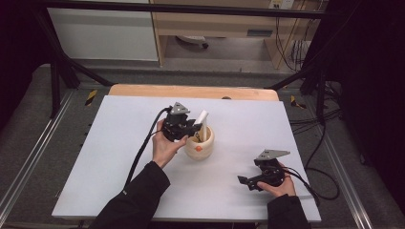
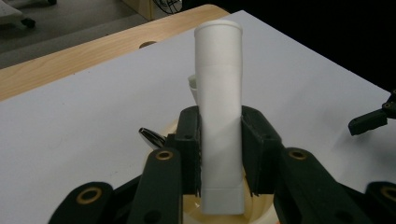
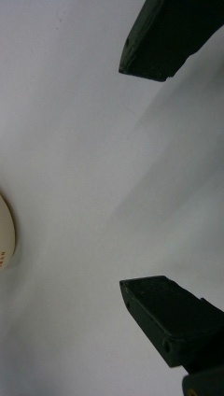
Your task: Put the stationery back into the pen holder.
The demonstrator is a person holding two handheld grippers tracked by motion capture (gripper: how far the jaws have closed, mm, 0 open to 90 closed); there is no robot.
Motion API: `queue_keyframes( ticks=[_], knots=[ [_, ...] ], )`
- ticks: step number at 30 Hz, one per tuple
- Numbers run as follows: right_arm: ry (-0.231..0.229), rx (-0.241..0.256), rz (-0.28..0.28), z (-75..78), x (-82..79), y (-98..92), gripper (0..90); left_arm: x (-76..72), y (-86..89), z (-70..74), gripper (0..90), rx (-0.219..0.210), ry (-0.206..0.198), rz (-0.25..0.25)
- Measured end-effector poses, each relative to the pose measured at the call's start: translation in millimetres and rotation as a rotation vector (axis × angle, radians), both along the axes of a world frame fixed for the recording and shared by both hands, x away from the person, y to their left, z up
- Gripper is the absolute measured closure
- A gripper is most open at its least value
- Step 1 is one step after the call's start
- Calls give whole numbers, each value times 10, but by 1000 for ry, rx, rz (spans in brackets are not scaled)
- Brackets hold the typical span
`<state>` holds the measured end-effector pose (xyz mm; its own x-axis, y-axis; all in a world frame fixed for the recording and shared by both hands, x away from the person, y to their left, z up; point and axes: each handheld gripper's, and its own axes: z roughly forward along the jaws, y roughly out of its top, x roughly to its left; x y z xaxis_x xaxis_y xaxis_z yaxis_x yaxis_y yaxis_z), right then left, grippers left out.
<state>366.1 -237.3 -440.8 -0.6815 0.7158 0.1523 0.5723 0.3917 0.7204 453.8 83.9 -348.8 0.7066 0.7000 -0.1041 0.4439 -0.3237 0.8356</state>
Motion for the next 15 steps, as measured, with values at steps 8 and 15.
queue_keyframes(
  ticks=[8,15],
  knots=[
    [1,-3,1,1,0,-2,8,34,-73,-126,698,12,8,-11],
    [2,-1,0,0,-1,-4,8,24,-90,-209,698,16,7,-13]
  ],
)
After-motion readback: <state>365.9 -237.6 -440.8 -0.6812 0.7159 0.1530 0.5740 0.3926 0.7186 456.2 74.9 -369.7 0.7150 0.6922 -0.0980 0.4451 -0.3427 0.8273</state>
